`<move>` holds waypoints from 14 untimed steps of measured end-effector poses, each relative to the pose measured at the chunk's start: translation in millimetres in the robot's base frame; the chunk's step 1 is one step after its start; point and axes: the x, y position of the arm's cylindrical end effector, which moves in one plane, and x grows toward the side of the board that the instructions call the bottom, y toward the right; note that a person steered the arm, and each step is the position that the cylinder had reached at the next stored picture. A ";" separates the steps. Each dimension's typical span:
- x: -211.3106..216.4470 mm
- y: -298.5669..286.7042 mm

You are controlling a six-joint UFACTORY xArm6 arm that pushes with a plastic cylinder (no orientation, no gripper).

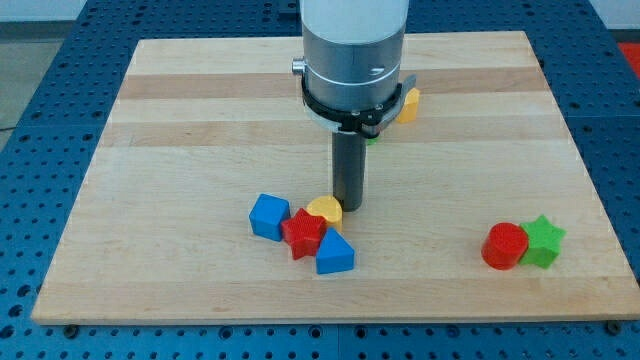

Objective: Move the yellow hexagon to the top of the yellow heart

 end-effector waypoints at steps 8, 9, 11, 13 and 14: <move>-114.2 86.2; -111.8 48.8; -111.9 -34.6; -85.6 -122.2; -64.5 -137.9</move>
